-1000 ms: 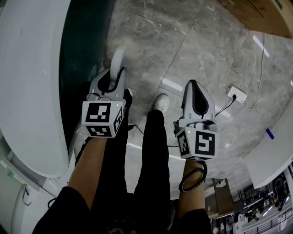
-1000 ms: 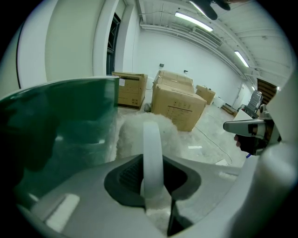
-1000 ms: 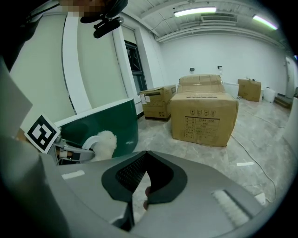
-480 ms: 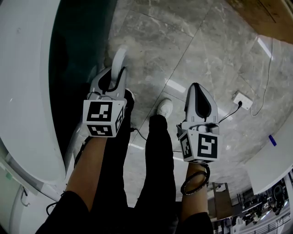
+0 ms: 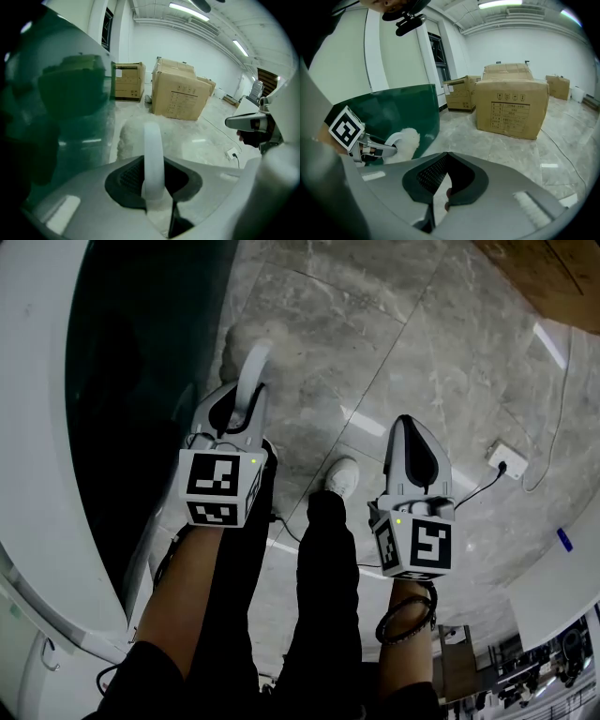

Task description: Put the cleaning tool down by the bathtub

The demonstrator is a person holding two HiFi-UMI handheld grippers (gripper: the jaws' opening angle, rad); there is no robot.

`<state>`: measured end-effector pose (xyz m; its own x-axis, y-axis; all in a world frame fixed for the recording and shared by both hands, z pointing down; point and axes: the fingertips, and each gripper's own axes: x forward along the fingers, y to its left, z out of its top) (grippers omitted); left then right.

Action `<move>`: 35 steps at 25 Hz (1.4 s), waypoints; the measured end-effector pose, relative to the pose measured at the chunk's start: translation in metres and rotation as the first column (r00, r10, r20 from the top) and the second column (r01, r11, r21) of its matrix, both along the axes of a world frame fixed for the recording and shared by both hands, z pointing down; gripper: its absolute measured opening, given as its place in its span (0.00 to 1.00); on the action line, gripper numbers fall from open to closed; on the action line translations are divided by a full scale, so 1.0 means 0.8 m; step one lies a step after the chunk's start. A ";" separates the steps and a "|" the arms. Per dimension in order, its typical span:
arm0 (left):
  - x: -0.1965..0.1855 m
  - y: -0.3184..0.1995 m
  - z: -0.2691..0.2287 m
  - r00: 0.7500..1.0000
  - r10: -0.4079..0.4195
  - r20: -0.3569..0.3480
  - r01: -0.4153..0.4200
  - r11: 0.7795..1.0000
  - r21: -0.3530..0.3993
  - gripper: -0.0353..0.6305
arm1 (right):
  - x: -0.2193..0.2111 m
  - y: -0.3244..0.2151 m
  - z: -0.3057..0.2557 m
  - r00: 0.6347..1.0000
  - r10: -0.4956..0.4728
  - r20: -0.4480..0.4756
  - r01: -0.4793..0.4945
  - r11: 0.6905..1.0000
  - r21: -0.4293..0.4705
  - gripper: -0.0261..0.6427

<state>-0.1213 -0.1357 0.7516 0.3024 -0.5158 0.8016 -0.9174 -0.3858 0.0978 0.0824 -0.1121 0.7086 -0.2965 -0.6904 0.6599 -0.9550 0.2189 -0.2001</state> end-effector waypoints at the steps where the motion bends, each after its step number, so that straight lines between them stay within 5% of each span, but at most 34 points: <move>1: -0.001 -0.001 0.006 1.000 -0.002 0.001 0.002 1.000 -0.002 0.18 | 0.000 -0.001 0.006 1.000 0.000 -0.001 0.000 1.000 -0.001 0.07; 35: -0.020 0.006 0.200 0.999 0.025 0.021 -0.022 0.990 -0.138 0.18 | -0.028 0.012 0.208 0.998 -0.007 0.060 0.016 0.989 -0.149 0.07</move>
